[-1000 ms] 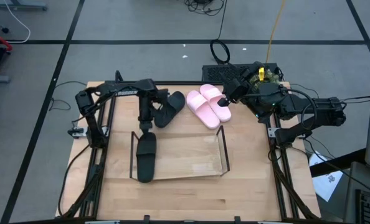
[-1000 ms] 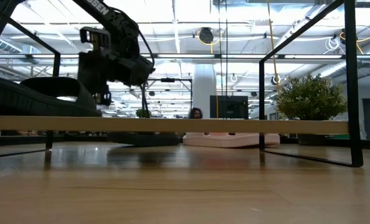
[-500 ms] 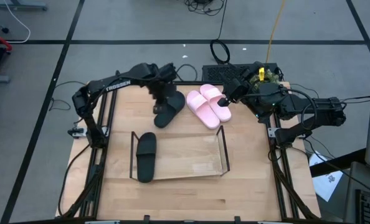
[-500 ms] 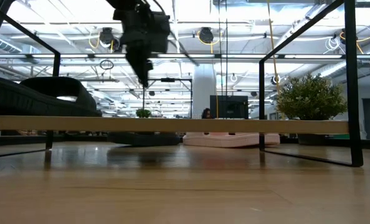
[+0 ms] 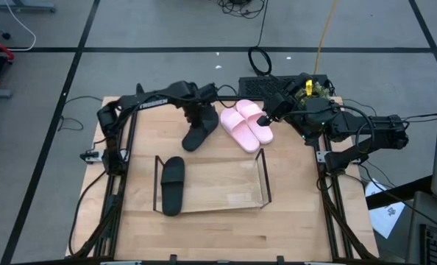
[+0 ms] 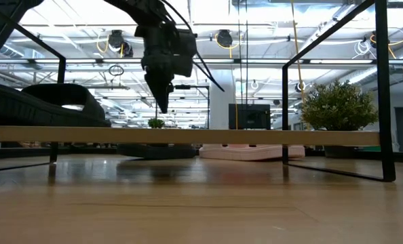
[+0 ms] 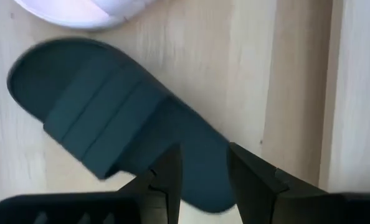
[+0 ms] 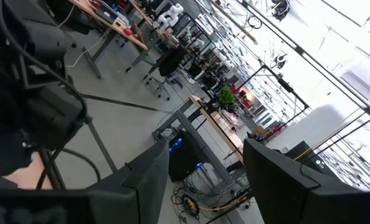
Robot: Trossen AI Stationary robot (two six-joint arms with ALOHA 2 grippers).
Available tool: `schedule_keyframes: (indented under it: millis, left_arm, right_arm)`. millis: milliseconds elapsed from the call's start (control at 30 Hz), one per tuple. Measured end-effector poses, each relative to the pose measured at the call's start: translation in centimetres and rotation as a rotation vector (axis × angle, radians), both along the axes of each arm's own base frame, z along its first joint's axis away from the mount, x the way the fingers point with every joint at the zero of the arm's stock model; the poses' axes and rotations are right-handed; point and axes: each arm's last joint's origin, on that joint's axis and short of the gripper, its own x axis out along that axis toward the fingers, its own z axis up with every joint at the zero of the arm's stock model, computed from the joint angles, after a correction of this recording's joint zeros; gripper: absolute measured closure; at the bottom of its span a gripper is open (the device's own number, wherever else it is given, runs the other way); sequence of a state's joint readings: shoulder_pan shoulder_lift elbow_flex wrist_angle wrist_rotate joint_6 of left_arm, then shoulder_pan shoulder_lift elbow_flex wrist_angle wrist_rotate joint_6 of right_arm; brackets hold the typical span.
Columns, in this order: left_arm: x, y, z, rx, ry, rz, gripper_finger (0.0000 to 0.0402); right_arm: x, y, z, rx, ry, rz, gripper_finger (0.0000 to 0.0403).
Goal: Pick and place slides into the shelf
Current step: Put the black slides on the shelf
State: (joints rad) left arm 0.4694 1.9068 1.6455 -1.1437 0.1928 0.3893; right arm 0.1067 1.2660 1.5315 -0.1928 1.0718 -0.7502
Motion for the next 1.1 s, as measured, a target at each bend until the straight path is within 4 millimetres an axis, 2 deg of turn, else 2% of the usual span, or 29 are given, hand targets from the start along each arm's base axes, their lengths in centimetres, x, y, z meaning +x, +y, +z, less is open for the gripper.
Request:
schedule_keyframes:
  millis: [167,400,633,767,900,1100]
  left_arm:
    - [0.5,0.3,0.0,0.001,-0.049,0.046,0.0284]
    - [-0.3,1.4,1.2,-0.027,-0.112,0.122,0.0284]
    - [-0.2,2.1,2.0,-0.033,-0.171,0.18,0.0284]
    - [-0.3,2.8,2.3,-0.097,-0.213,0.222,0.0284]
    - [-0.4,4.0,2.8,-0.181,-0.285,0.341,0.0284]
    - [-1.3,4.3,2.5,-0.208,-0.181,0.542,0.0284]
  right_arm:
    - [0.0,0.0,0.0,-0.001,0.002,0.0,0.0206]
    - [0.0,0.0,0.0,-0.001,0.002,0.0,0.0206]
    - [0.0,0.0,0.0,-0.001,0.001,0.0,0.0206]
    - [0.0,0.0,0.0,0.005,-0.007,0.0,0.0206]
    - [0.0,0.0,0.0,0.02,-0.029,-0.001,0.0206]
    - [0.0,0.0,0.0,0.035,-0.051,0.0,0.0206]
